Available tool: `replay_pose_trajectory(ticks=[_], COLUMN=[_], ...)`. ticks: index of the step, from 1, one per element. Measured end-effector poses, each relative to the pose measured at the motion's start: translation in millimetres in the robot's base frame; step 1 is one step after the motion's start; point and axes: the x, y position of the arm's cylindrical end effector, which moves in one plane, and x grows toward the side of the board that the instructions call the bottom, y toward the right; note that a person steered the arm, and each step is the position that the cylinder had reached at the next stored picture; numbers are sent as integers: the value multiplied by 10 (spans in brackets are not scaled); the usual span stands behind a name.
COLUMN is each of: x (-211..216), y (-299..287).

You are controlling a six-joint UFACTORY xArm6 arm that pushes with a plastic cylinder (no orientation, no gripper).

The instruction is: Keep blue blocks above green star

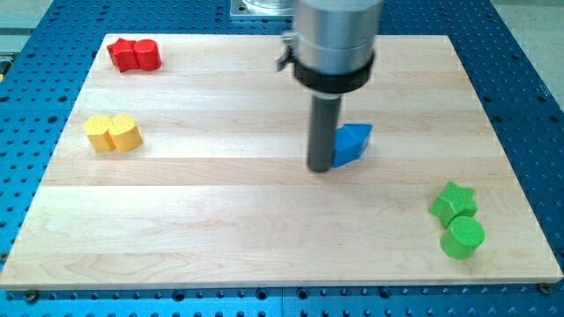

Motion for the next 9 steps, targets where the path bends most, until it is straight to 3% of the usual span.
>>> replay_pose_trajectory(ticks=[1, 2, 4, 5, 7, 8, 9], x=[-587, -739, -722, -368, -46, -487, -731], y=[121, 475, 987, 1006, 1008, 1092, 1744])
